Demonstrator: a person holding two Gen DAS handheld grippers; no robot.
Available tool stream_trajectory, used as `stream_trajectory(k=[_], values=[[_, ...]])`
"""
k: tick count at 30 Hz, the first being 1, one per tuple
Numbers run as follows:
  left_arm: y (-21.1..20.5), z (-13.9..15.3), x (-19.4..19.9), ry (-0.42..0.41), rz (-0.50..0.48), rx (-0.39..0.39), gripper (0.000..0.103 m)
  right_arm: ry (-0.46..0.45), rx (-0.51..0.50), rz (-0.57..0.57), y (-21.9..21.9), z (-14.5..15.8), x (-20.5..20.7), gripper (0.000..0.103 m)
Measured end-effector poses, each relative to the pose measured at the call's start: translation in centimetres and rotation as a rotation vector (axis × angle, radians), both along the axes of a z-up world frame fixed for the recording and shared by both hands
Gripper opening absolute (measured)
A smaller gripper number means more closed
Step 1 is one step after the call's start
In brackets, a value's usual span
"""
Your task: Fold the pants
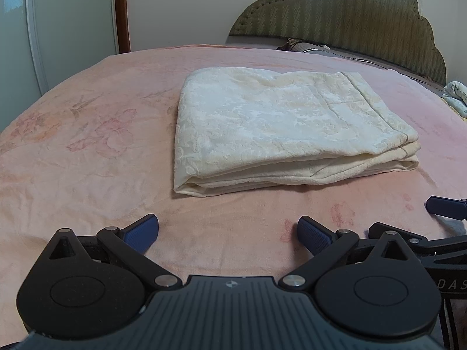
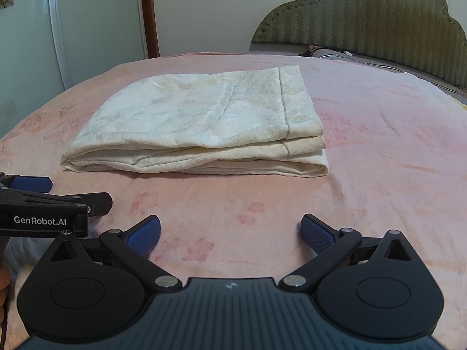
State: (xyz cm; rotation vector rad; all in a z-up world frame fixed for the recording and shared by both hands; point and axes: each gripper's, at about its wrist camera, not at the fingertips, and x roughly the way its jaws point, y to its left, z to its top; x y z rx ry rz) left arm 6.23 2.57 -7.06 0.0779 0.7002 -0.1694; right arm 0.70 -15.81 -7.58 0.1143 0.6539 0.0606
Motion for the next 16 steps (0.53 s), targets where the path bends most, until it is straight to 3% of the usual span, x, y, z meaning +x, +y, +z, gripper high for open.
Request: stream_trajectory(k=[16], values=[[0.30, 0.06, 0.14, -0.008, -0.013, -0.028, 0.103, 0.003, -0.006, 0.001, 0.08, -0.05, -0.01, 0.103]])
